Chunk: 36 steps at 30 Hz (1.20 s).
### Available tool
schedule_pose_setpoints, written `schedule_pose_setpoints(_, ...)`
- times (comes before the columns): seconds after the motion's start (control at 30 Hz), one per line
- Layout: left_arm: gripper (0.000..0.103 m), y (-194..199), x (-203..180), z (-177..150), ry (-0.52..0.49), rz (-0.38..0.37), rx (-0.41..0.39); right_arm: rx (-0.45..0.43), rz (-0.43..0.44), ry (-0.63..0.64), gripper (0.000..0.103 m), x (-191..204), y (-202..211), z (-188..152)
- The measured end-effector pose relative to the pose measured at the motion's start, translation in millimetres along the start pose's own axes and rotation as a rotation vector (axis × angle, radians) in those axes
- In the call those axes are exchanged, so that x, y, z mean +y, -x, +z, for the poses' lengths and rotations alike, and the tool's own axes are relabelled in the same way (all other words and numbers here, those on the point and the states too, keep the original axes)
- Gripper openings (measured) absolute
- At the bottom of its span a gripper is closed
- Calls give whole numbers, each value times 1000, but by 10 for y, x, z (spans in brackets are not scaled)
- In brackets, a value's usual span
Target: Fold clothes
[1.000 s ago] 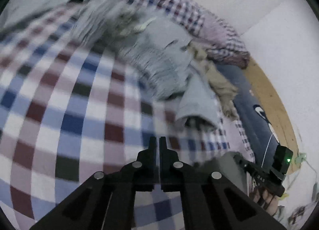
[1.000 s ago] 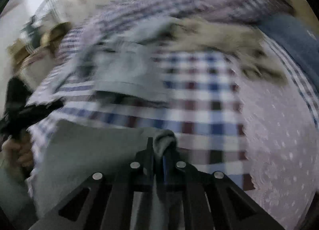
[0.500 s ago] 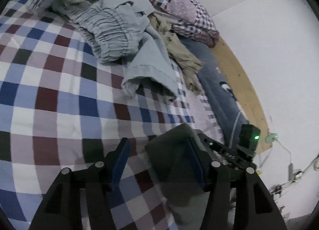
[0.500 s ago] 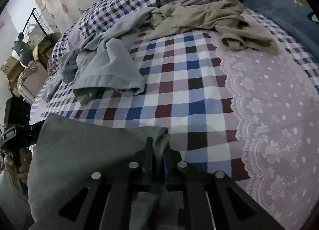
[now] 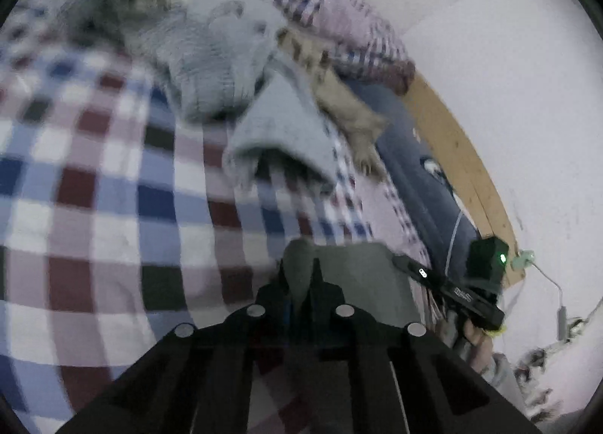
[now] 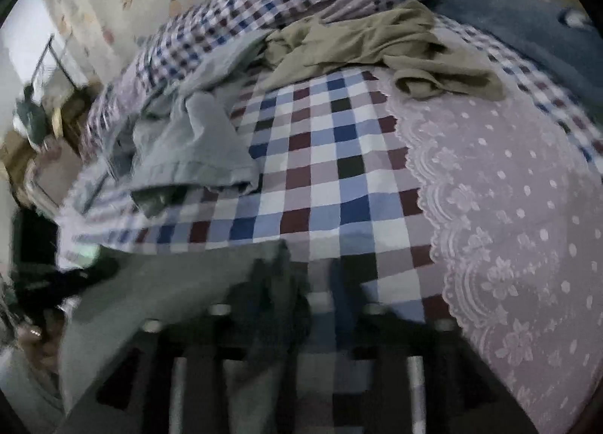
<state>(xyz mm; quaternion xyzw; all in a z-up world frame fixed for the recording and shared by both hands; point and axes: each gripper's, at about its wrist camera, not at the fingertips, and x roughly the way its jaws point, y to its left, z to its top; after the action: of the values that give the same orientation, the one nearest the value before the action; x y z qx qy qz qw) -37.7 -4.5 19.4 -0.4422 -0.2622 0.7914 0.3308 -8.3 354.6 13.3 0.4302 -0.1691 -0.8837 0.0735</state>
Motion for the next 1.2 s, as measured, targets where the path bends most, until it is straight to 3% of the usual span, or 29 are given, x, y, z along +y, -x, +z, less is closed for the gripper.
schedule_pose_setpoints(0.1, 5, -27, -12, 12, -39, 88, -4, -26, 71, -12, 42, -38, 217, 9)
schedule_pose_setpoints(0.17, 5, -167, 182, -37, -9, 161, 35, -30, 101, -13, 42, -51, 323, 2)
schedule_pose_setpoints(0.27, 8, -194, 245, -64, 2, 167, 35, 8, 125, 8, 42, -20, 355, -63)
schedule_pose_setpoints(0.4, 23, -169, 194, -51, -22, 192, 24, 71, 142, 88, 39, 132, 309, -202)
schedule_pose_setpoints(0.47, 30, -169, 212, -39, 13, 153, 14, 100, 153, 116, 32, 214, 263, -263)
schedule_pose_setpoints(0.5, 36, -169, 222, -34, 31, 134, 9, 110, 150, 134, 13, 254, 248, -290)
schedule_pose_setpoints(0.53, 43, -170, 219, -40, 26, 142, 7, 115, 126, 168, 5, 301, 246, -315)
schedule_pose_setpoints(0.63, 44, -183, 190, -69, -5, 184, 4, 121, 32, 241, 4, 361, 257, -365)
schedule_pose_setpoints(0.87, 45, 15, 64, -245, -23, 192, 29, 63, -41, 163, 14, 193, 462, -430)
schedule_pose_setpoints(1.03, 45, 260, -101, -478, -41, 167, 3, -43, 33, 141, 14, 315, 845, -630)
schedule_pose_setpoints(1.2, 45, 428, -398, -754, -161, 187, -5, 20, 74, 192, 14, 506, 845, -1002)
